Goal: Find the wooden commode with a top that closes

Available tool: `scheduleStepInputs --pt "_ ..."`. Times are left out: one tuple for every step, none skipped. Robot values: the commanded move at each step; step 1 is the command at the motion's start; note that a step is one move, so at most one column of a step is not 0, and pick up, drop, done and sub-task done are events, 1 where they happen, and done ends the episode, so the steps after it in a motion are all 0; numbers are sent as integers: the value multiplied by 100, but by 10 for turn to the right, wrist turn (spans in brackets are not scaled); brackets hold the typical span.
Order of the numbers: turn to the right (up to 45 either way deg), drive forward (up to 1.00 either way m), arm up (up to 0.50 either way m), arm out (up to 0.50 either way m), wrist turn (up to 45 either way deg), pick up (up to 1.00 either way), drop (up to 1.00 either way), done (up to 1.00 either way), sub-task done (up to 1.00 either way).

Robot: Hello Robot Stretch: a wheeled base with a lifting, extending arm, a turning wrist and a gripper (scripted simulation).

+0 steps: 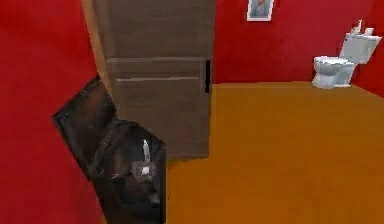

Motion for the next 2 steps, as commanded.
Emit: scheduleStepInputs --pt "0 20 0 0 0 0 0 0 0" --pt "-210 0 0 0 0 0 0 0 0"
